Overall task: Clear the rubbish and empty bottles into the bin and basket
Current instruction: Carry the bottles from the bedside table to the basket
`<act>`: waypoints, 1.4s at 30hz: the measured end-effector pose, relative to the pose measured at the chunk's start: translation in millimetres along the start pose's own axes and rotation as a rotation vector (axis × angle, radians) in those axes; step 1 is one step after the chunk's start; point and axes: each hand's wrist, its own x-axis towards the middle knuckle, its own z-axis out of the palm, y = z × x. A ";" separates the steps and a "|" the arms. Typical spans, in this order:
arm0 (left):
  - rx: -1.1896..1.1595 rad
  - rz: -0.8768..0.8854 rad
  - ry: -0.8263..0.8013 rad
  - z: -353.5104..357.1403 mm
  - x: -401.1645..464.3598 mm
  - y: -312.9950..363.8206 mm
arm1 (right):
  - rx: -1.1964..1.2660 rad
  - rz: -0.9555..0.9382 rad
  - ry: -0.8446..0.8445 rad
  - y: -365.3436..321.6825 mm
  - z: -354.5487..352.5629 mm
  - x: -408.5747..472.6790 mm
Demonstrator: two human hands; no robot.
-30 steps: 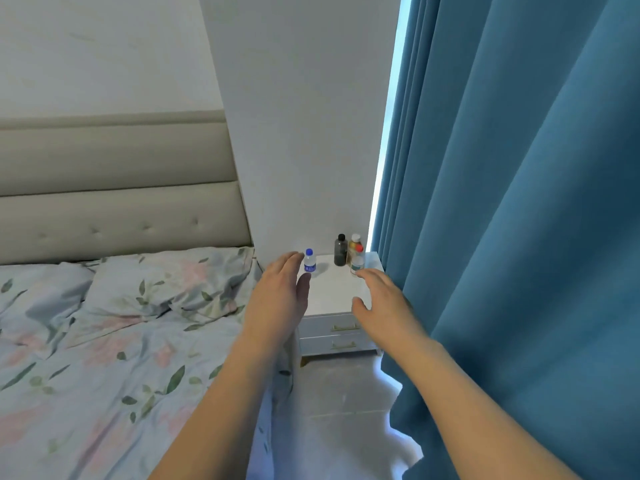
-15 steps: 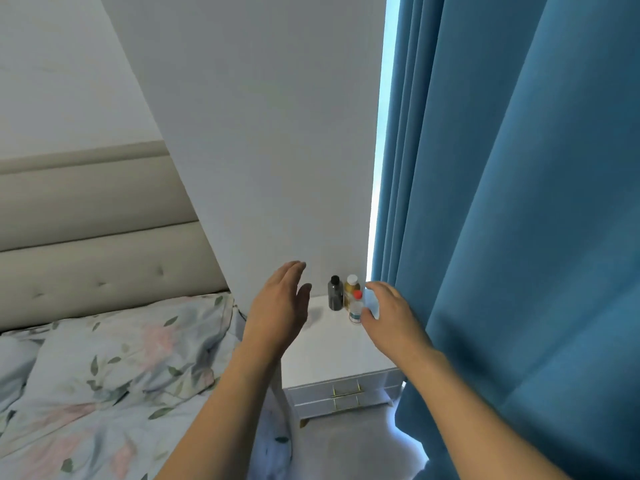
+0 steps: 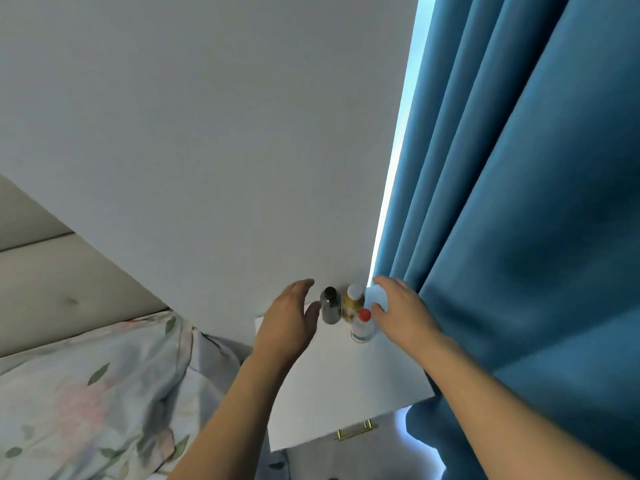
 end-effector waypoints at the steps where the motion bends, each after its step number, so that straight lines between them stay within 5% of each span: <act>1: -0.011 -0.021 -0.035 19.0 21.2 -12.4 | -0.014 0.014 -0.019 7.1 14.1 25.2; 10: -0.071 -0.130 -0.211 175.3 144.8 -90.7 | -0.151 0.069 -0.183 82.5 141.9 182.0; 18: -0.012 -0.132 -0.178 199.9 154.6 -102.8 | -0.184 0.058 -0.170 92.1 162.1 206.3; 28: -0.043 -0.242 0.041 38.6 93.2 -59.9 | -0.059 -0.135 -0.067 -18.5 53.4 142.1; 42: -0.160 -0.371 0.755 -186.3 -147.6 15.4 | 0.026 -0.586 -0.209 -220.2 -56.3 -44.8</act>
